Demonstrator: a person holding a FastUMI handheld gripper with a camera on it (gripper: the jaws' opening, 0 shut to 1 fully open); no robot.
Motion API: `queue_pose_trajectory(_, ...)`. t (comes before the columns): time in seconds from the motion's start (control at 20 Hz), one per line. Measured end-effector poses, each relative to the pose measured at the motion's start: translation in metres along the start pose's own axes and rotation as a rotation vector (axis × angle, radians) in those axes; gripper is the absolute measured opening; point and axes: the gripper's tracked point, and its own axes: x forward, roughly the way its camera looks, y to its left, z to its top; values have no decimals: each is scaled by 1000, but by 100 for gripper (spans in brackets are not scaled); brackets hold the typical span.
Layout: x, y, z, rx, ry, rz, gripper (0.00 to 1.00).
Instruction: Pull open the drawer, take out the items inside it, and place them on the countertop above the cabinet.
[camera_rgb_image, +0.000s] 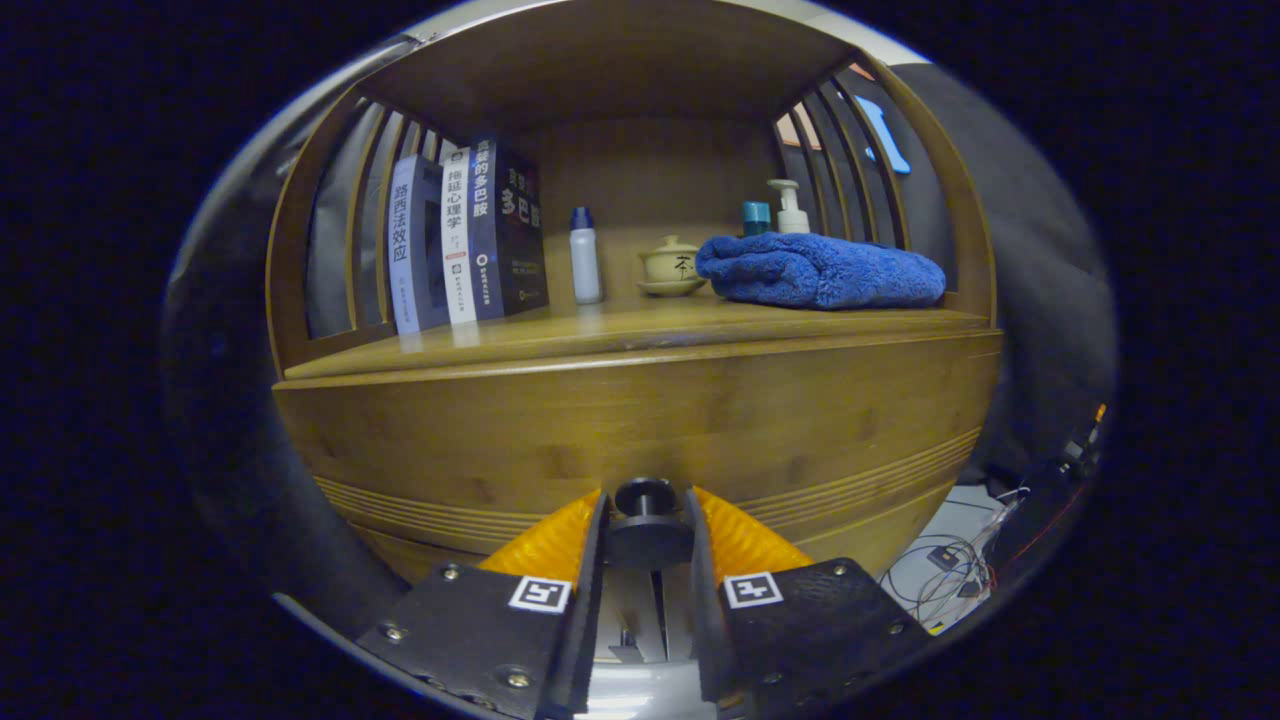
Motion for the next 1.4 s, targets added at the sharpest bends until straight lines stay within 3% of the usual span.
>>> queue_pose_trajectory(0.05, 5, 0, -1, -2, -2, 3, 41)
queue_pose_trajectory(0.2, -2, 1, 0, -28, -26, 5, 26)
queue_pose_trajectory(1.4, -172, -6, -52, -20, -7, 11, 25)
